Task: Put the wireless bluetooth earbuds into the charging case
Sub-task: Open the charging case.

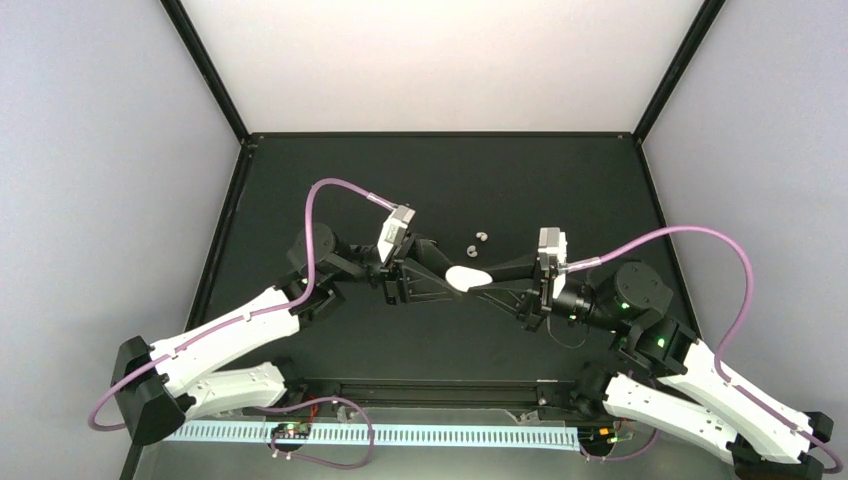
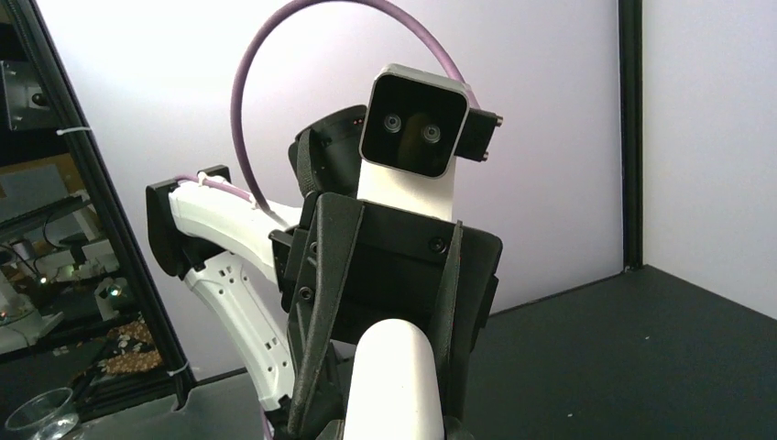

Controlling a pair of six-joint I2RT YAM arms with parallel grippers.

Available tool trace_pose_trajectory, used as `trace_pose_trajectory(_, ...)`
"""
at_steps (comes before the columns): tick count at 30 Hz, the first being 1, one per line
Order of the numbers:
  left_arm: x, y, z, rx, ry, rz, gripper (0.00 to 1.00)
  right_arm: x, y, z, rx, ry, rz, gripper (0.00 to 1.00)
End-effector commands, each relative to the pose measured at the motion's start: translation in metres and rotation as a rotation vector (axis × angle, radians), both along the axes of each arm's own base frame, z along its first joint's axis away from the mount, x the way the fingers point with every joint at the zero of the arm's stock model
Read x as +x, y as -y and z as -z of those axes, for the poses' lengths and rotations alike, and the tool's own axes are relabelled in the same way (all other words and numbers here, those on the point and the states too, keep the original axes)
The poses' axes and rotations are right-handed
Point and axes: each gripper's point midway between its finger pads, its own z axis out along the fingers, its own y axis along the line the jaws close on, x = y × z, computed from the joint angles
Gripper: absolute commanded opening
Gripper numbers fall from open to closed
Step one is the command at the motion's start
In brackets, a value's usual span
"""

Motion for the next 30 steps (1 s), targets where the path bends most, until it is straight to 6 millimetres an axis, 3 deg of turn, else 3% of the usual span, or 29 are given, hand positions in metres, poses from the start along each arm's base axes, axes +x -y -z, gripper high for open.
trace_pose_trajectory(1,0.0,0.0,-0.013,-0.052,-0.023,0.006,0.41,0.005,0.007,-0.015,0.071,0.031,0.043,0.15)
trace_pose_trajectory(14,0.004,-0.003,-0.023,-0.122,-0.04,-0.032,0.38,0.008,0.017,-0.018,0.142,0.009,0.083,0.16)
trace_pose_trajectory(30,0.004,0.008,-0.023,-0.124,-0.043,-0.034,0.37,0.01,0.012,-0.014,0.137,-0.015,0.074,0.16)
